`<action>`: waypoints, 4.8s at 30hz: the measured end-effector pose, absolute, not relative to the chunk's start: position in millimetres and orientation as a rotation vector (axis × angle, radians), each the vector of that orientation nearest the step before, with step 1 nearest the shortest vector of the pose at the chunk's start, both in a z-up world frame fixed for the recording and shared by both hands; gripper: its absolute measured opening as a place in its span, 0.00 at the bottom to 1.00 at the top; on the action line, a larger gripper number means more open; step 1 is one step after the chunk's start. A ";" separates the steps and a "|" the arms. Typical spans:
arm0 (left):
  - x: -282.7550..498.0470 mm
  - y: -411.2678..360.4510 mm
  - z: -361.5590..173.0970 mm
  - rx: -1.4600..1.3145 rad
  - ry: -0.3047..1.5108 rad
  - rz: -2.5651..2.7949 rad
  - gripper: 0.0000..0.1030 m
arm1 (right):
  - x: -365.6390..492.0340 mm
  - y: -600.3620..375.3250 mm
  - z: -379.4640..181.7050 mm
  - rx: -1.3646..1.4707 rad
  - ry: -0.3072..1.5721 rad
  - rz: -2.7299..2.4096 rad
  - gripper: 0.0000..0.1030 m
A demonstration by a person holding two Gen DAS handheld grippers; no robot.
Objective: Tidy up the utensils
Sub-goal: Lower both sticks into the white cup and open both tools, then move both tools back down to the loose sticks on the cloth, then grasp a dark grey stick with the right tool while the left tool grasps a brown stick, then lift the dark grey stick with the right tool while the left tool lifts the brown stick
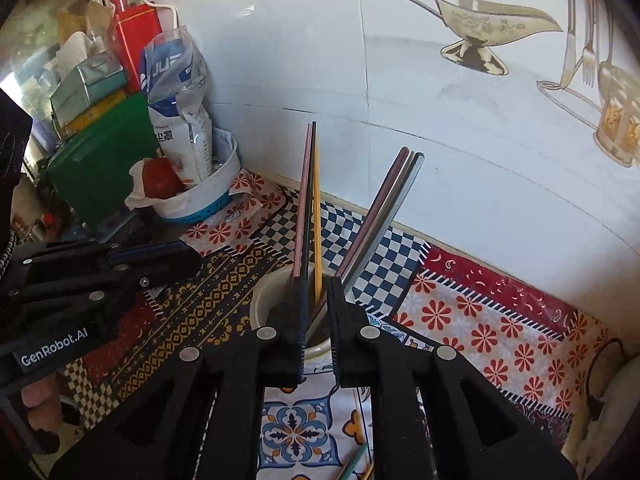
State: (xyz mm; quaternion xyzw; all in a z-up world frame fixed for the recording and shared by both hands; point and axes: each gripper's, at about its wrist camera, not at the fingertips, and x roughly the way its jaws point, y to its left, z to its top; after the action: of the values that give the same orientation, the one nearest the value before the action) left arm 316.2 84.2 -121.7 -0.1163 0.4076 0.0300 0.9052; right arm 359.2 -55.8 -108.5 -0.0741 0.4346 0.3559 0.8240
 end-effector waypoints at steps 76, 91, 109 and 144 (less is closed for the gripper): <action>253.8 -85.1 -298.8 -0.015 1.286 -0.277 0.29 | 229.3 -195.5 -247.4 -0.143 1.279 0.459 0.15; 280.6 -98.6 -303.5 0.105 1.246 -0.235 0.25 | 228.2 -232.5 -243.3 -0.086 1.322 0.409 0.14; 311.9 -39.3 -301.4 -0.008 1.270 -0.178 0.11 | 262.9 -191.8 -247.7 -0.123 1.330 0.517 0.14; 300.3 -59.0 -305.8 0.029 1.264 -0.162 0.03 | 310.0 -161.0 -250.9 -0.117 1.294 0.521 0.05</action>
State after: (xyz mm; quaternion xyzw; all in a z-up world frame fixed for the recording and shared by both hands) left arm 300.3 -59.0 -305.8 0.0136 0.5902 -0.0757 0.8036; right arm 310.0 -161.0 -250.9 -0.0540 0.5952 0.2399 0.7650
